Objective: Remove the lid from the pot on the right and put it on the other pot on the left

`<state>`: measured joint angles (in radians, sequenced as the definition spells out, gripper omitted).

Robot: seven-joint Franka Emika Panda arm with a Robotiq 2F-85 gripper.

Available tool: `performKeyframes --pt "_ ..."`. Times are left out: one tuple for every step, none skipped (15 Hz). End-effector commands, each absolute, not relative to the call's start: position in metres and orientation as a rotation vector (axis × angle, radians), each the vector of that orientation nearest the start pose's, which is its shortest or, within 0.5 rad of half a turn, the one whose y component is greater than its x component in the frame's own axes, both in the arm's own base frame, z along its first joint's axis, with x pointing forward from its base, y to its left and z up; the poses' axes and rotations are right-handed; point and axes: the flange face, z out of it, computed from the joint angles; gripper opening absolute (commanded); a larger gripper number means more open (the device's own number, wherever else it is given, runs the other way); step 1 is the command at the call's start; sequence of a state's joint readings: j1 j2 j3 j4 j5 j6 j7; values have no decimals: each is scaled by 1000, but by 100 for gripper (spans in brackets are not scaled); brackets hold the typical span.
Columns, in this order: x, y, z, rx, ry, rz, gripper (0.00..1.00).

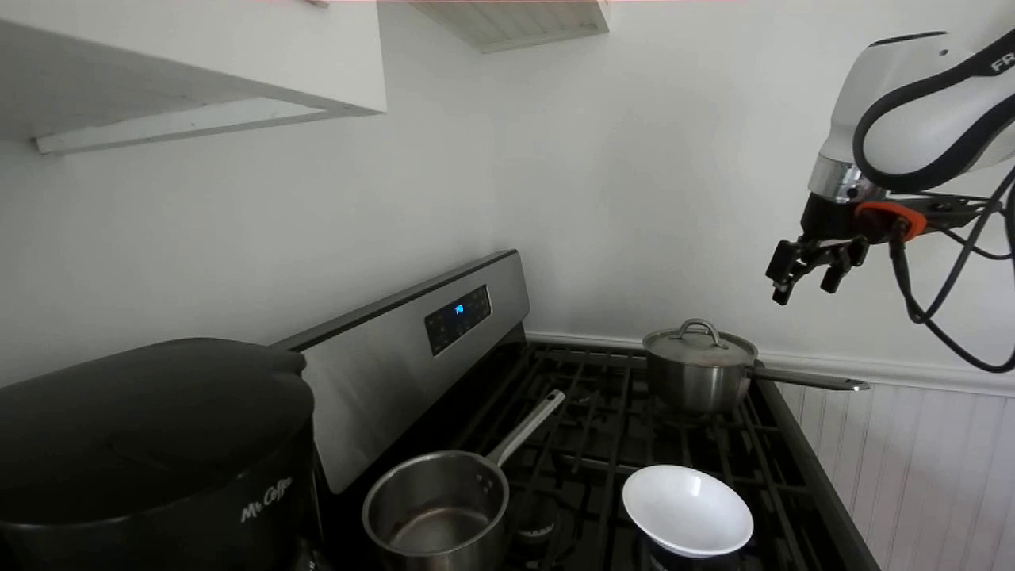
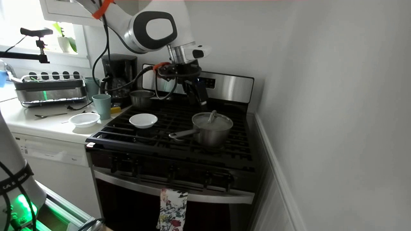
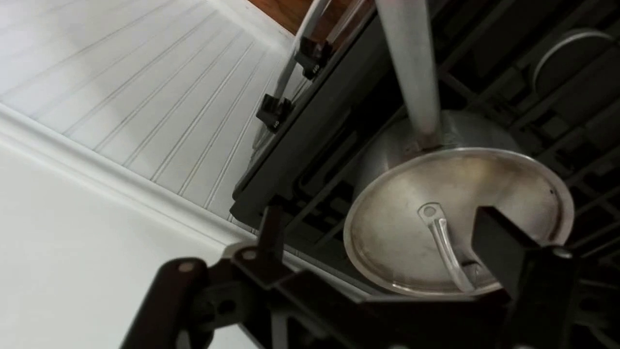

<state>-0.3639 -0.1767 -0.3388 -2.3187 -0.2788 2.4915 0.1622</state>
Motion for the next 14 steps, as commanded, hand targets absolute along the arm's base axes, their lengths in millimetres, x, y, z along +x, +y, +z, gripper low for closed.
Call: performKeyframes --pt "398 -338 442 -3124 1128 -486 100" --pt "405 -341 439 -3110 1141 -478 100" --pt "410 -344 437 -3106 1148 -469 100" --pt "414 -346 435 -3107 1152 -464 100" --pt "416 -347 434 -3107 1153 -461 100" --pt "419 -352 430 -3112 1159 -435 100" --pt "424 -356 428 -3128 1167 -455 100" --pt "430 -356 429 -3159 1088 -480 100" --pt "435 -357 429 -3176 1058 -510 100" --pt "441 -360 429 -3200 1004 -540 100" --pt "448 -363 429 -3219 965 -572 100" --pt "455 -366 429 -3230 920 -604 100" --pt "462 -366 429 -3229 883 -626 100" --pt "469 -367 427 -3231 846 -634 100"
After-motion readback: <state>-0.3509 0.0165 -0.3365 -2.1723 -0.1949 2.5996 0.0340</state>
